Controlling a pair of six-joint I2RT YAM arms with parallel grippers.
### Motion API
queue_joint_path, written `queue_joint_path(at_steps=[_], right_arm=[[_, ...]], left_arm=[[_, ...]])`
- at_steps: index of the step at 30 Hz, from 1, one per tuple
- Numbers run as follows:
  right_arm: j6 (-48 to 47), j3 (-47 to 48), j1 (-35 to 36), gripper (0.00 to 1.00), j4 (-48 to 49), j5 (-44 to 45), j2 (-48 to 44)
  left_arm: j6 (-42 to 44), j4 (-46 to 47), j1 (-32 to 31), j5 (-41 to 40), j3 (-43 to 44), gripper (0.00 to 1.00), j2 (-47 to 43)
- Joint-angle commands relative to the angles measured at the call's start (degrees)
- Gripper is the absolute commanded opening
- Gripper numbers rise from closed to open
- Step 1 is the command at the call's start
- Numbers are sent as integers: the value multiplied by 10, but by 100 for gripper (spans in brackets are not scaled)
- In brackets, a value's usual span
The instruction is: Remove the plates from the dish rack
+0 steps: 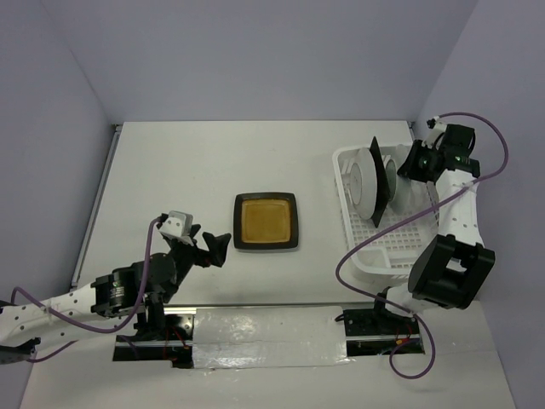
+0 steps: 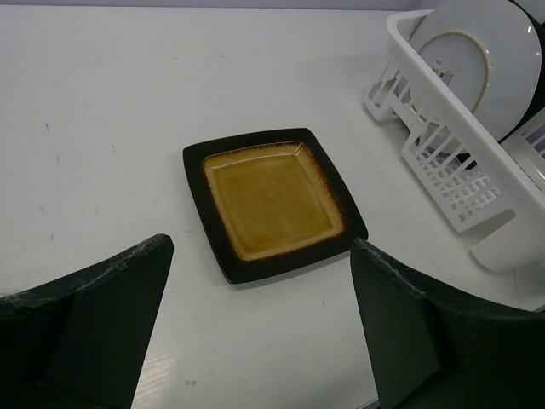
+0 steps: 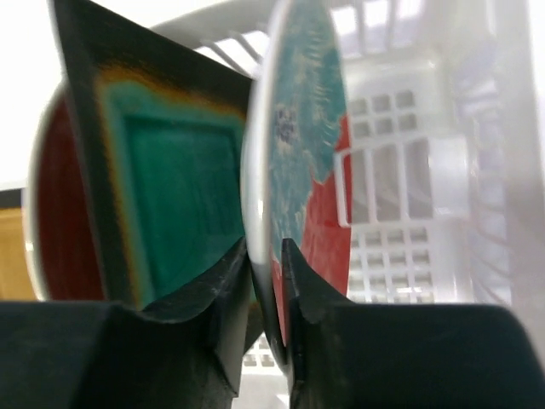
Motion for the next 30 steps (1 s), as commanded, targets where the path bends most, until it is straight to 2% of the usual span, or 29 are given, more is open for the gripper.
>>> queue_joint_path(at_steps=[1, 4, 5, 6, 15, 21, 26, 28, 30], right_arm=[[-2, 47, -2, 24, -1, -7, -2], [-4, 61, -3, 12, -1, -11, -4], [-5, 71, -3, 6, -2, -18, -4], [-4, 77, -2, 5, 0, -21, -5], [5, 194, -3, 0, -21, -12, -14], [28, 249, -2, 0, -9, -39, -9], [70, 348, 6, 0, -11, -70, 1], [59, 391, 42, 0, -1, -74, -3], [3, 420, 103, 0, -3, -13, -17]], left_arm=[[-7, 21, -3, 3, 6, 97, -9], [-10, 24, -3, 12, 3, 98, -12], [-11, 25, -3, 14, 3, 98, -13], [-11, 25, -3, 16, 2, 98, -13], [-11, 28, -3, 11, 2, 98, -6], [-10, 28, -3, 1, 6, 98, 11], [-39, 1, -3, -14, 32, 95, 32], [-57, -35, -3, -15, 71, 94, 48], [-67, -65, -2, -9, 133, 95, 66]])
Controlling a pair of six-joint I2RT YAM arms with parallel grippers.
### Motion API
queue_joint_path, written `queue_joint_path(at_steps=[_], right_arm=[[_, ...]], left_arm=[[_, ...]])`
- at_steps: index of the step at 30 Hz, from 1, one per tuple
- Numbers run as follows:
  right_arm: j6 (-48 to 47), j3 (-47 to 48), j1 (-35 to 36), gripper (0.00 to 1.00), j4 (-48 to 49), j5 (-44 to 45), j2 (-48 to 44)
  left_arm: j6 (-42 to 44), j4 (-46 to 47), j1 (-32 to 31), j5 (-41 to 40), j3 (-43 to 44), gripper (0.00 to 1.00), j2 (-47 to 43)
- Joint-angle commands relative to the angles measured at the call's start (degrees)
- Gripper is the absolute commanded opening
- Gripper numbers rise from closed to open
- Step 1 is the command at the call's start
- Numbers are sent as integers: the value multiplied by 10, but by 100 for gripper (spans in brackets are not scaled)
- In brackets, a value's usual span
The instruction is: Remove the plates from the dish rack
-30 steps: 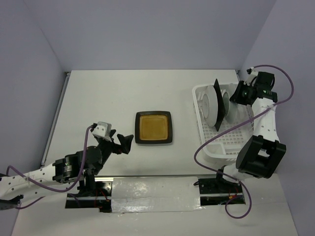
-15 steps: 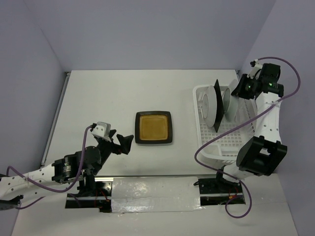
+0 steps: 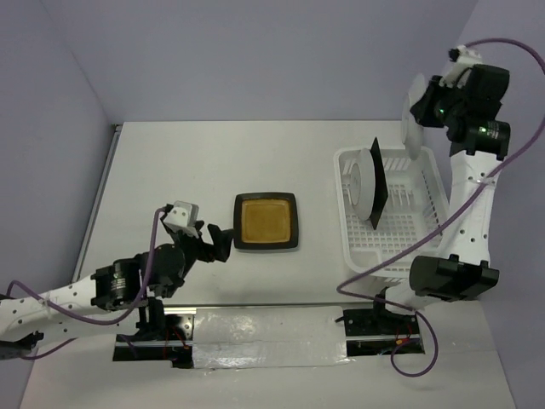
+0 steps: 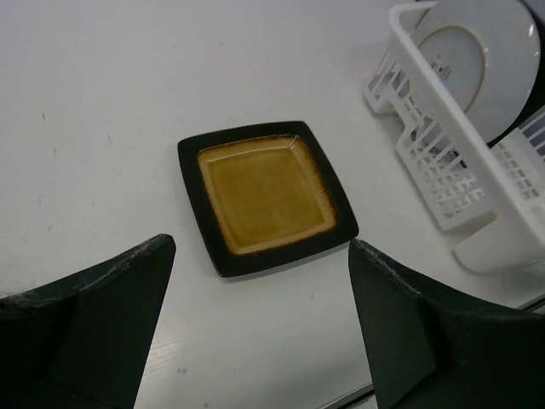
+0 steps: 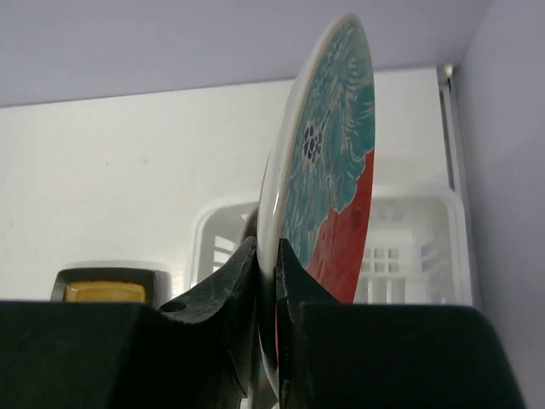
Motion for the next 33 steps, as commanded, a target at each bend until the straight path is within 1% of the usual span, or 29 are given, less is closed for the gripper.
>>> queue_joint_path(at_steps=[1, 2, 3, 4, 5, 6, 7, 8, 10, 11, 12, 13, 14, 15, 17, 18, 20, 21, 22, 23, 24, 25, 26, 28, 29, 30, 31, 32, 33], right_arm=[[-85, 120, 136, 0, 92, 31, -42], [-97, 136, 161, 0, 88, 67, -42], [-100, 155, 181, 0, 86, 72, -39], [-95, 184, 215, 0, 85, 66, -38], [-96, 189, 232, 0, 94, 58, -40], [-105, 188, 254, 0, 99, 60, -48], [-128, 173, 280, 0, 104, 58, -56], [-191, 157, 336, 0, 112, 64, -65], [-242, 121, 385, 0, 112, 101, -86], [-270, 111, 415, 0, 110, 107, -91], [-281, 72, 427, 0, 115, 107, -113], [-296, 41, 446, 0, 125, 119, -131], [-323, 7, 483, 0, 165, 140, -151], [-338, -61, 499, 0, 184, 165, -190], [-372, -120, 539, 0, 228, 187, -227], [-381, -170, 546, 0, 236, 202, -242], [-396, -215, 558, 0, 252, 211, -286], [-411, -255, 568, 0, 257, 218, -298], [-418, -275, 573, 0, 268, 242, -323], [-424, -294, 578, 0, 277, 247, -336], [-432, -334, 585, 0, 286, 249, -350], [-437, -352, 587, 0, 306, 250, -362], [-439, -368, 588, 0, 315, 245, -385], [-453, -403, 591, 0, 331, 238, -401], [-456, -408, 592, 0, 333, 232, -408], [-461, -419, 594, 0, 336, 233, -409], [-476, -426, 600, 0, 343, 237, -410], [-483, -442, 603, 0, 349, 245, -409], [-494, -451, 608, 0, 356, 252, -408]], left_arm=[[-37, -34, -1, -10, 108, 96, 36], [-37, -68, 0, -10, 136, 96, 48], [-38, -89, 3, -21, 198, 96, 63], [-43, -114, 7, -28, 232, 96, 91], [-45, -165, 14, -30, 307, 96, 103], [-41, -186, 18, -25, 346, 97, 126], [-34, -206, 20, -19, 380, 97, 135], [-25, -232, 22, -9, 447, 98, 144], [-11, -269, 22, -8, 515, 99, 173], [-14, -295, 22, -19, 583, 98, 183], [-17, -337, 22, -31, 617, 96, 202], [-18, -354, 22, -33, 645, 95, 212], [-19, -371, 22, -33, 699, 95, 220], [-20, -390, 22, -33, 722, 94, 235], [-13, -391, 22, -29, 763, 93, 248], [-2, -381, 22, -26, 769, 94, 263], [3, -377, 22, -1, 787, 94, 288], [1, -381, 24, 7, 799, 94, 324], [0, -385, 41, 34, 818, 94, 342], [0, -385, 62, 59, 827, 94, 357], [-1, -380, 91, 99, 833, 94, 383], [-1, -363, 132, 152, 839, 94, 394], [-9, -353, 214, 271, 840, 93, 402], [-21, -334, 293, 374, 840, 91, 430], [-28, -329, 356, 451, 839, 89, 438], [-37, -320, 380, 482, 834, 88, 445], [-43, -309, 404, 512, 811, 88, 447], [-61, -273, 449, 596, 769, 87, 442], [-74, -246, 468, 644, 768, 87, 436]])
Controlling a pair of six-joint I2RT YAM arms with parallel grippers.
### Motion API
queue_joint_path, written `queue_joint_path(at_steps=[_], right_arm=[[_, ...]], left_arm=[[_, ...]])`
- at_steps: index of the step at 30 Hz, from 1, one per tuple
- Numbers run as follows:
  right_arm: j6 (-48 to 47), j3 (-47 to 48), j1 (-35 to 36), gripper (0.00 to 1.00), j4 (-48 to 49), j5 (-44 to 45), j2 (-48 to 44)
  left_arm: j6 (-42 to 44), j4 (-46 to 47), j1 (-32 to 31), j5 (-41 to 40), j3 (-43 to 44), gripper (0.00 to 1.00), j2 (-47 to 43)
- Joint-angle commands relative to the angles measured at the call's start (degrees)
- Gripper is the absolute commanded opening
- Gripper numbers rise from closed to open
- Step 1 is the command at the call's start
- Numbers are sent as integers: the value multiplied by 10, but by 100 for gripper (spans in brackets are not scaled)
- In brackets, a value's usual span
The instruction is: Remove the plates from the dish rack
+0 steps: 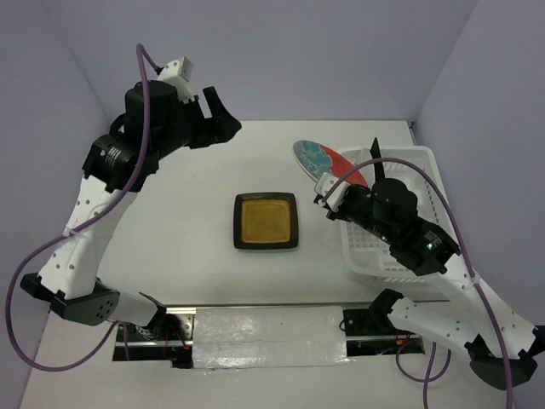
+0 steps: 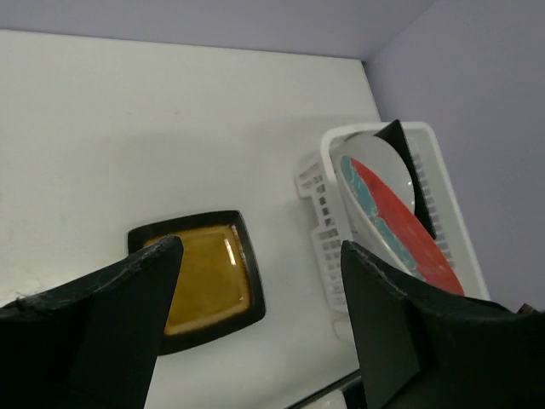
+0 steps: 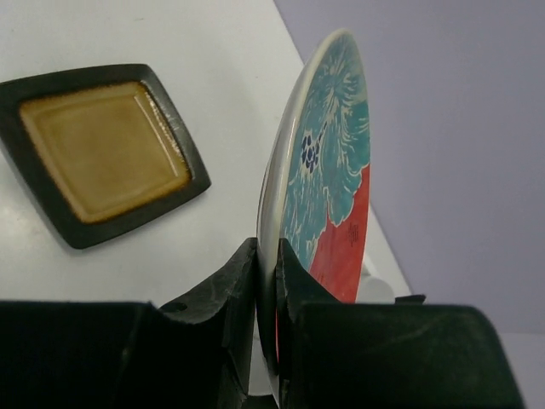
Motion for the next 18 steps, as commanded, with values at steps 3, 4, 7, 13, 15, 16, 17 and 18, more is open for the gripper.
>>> queue_joint_path(at_steps=[3, 4, 7, 13, 15, 16, 17, 18], right_arm=[[-124, -35, 43, 0, 246, 58, -12], [-134, -42, 59, 0, 267, 65, -9], [-167, -51, 87, 0, 295, 102, 17], [-204, -43, 152, 0, 337, 158, 74], [-208, -37, 169, 0, 347, 174, 93], [-210, -34, 175, 0, 352, 181, 111], [-213, -35, 183, 0, 362, 188, 119], [-217, -35, 186, 0, 378, 193, 127]], left_arm=[[-105, 212, 111, 373, -138, 84, -63], [-113, 234, 112, 385, -173, 83, -65], [-102, 236, 112, 392, -188, 82, -60], [-137, 315, 112, 391, -315, 83, -99], [-145, 335, 112, 396, -351, 83, -105], [-138, 331, 111, 393, -356, 82, -102], [-132, 326, 111, 389, -359, 82, -101], [-126, 318, 110, 383, -364, 82, -101]])
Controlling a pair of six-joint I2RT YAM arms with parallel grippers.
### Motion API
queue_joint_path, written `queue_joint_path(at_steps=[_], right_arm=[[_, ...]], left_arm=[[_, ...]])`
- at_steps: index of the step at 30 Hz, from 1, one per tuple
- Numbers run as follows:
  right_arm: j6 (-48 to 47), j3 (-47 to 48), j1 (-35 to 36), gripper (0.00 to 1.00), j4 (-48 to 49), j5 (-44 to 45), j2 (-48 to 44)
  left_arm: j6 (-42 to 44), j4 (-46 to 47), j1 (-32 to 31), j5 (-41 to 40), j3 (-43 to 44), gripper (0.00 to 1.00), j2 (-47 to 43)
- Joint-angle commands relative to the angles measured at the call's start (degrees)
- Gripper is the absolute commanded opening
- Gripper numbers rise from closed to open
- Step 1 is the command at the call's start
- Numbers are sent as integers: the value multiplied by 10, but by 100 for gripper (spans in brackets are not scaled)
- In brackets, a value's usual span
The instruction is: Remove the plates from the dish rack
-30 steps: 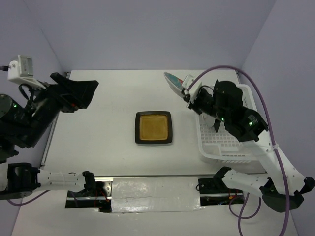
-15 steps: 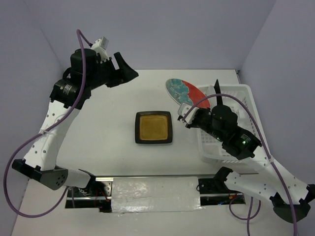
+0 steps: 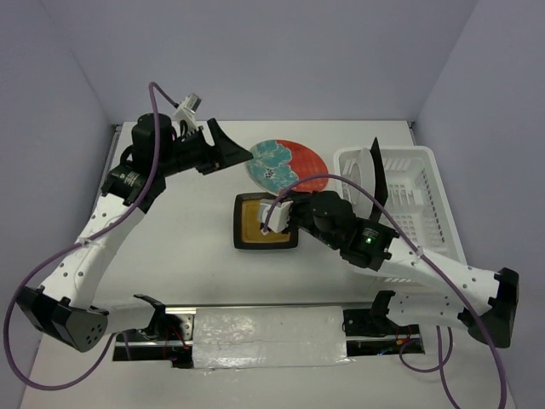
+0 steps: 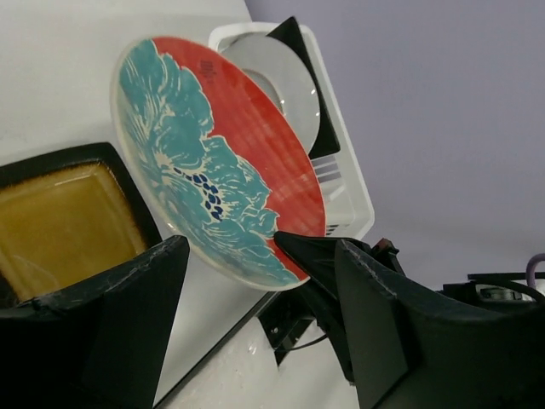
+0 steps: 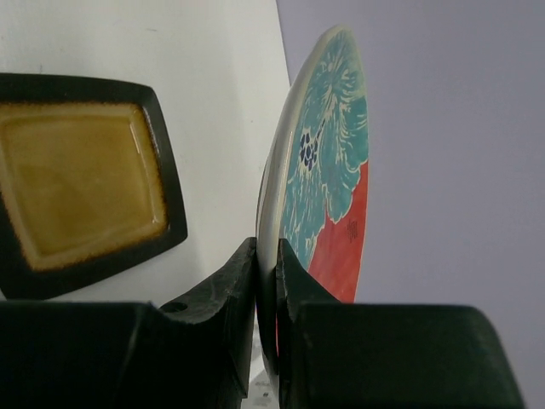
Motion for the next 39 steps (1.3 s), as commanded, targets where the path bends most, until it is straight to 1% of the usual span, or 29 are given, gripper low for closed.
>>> queue_joint_path(at_steps=[1, 6, 11, 14, 16, 19, 23, 26, 27, 28, 29, 30, 31, 32, 34, 36, 39], right_arm=[[-58, 41, 15, 0, 185, 59, 16], [-56, 49, 21, 0, 209, 68, 53], [-61, 44, 22, 0, 228, 81, 77], [-61, 36, 23, 0, 245, 77, 77], [-74, 25, 22, 0, 258, 81, 76], [-74, 27, 24, 0, 257, 80, 82], [-82, 27, 36, 0, 277, 85, 95], [-88, 29, 49, 0, 294, 92, 110], [-93, 26, 52, 0, 304, 105, 114], [-99, 23, 56, 0, 333, 110, 125], [-105, 19, 62, 0, 339, 112, 131], [-104, 19, 64, 0, 339, 113, 138], [-103, 21, 66, 0, 339, 114, 154], [-104, 21, 70, 0, 344, 117, 161], [-111, 14, 74, 0, 371, 127, 177], [-102, 14, 79, 2, 375, 128, 184], [-85, 14, 83, 10, 387, 139, 196]], left_arm=[[3, 34, -2, 0, -14, 81, -3], [15, 12, -2, -40, -38, 80, -12], [48, -50, -2, -110, -20, 79, -10], [44, -52, -1, -126, -37, 80, -15], [37, -47, -2, -124, -49, 81, -8], [23, -35, -2, -102, -66, 79, 4], [-18, 45, -2, -64, -101, 77, 4], [-46, 67, -2, -44, -115, 72, 11], [-49, 80, -2, -42, -119, 65, 14], [-54, 88, -2, -38, -131, 62, 14], [-61, 98, -2, -34, -138, 57, 14], [-63, 110, -2, -29, -144, 45, 14], [-64, 114, -2, -28, -153, 39, 14], [-66, 116, -1, -27, -156, 20, 14], [-62, 112, -1, -30, -161, 1, 12], [-54, 100, 2, -37, -157, 0, 9], [-56, 93, 15, -42, -161, 0, 0]])
